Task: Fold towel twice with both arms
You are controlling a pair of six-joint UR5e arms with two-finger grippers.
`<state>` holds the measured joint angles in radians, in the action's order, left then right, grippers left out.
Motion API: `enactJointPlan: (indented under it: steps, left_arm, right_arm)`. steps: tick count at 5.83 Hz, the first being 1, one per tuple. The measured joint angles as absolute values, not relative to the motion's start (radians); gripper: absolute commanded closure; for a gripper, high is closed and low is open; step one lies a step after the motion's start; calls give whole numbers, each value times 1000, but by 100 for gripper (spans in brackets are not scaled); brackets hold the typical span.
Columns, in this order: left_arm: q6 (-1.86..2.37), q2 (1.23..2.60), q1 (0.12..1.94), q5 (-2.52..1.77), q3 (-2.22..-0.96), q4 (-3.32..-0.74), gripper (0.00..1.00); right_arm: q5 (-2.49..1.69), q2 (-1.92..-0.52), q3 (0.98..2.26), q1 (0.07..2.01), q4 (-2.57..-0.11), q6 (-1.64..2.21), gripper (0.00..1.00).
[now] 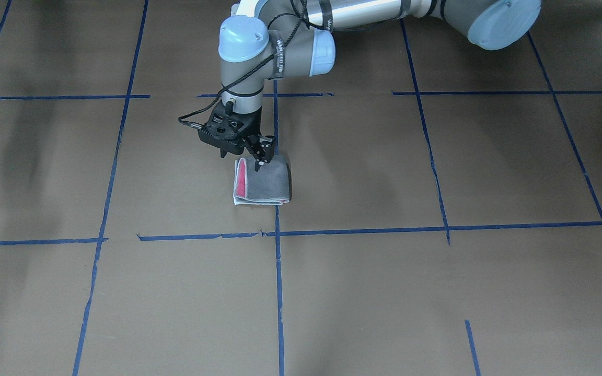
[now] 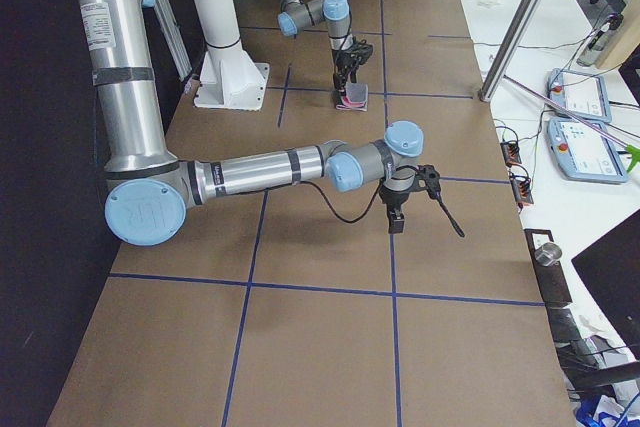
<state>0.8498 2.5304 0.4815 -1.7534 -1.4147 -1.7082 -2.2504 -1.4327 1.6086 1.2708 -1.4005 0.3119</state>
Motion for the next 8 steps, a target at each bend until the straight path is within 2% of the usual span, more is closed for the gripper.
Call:
enactJointPlan:
  steps: [4, 6, 8]
  left_arm:
    - [795, 2324, 720, -2004, -1653, -1636, 0]
    - [715, 2155, 961, -2232, -1742, -1578, 0]
    - [402, 2007, 1225, -2390, -1750, -1420, 0]
  right_arm:
    - [-2248, -1391, 1588, 1311, -1411, 271, 0]
    - [-2275, -1338, 1471, 1391, -1413, 134, 0]
    - [-2325, -1296, 1349, 1462, -1414, 32, 0]
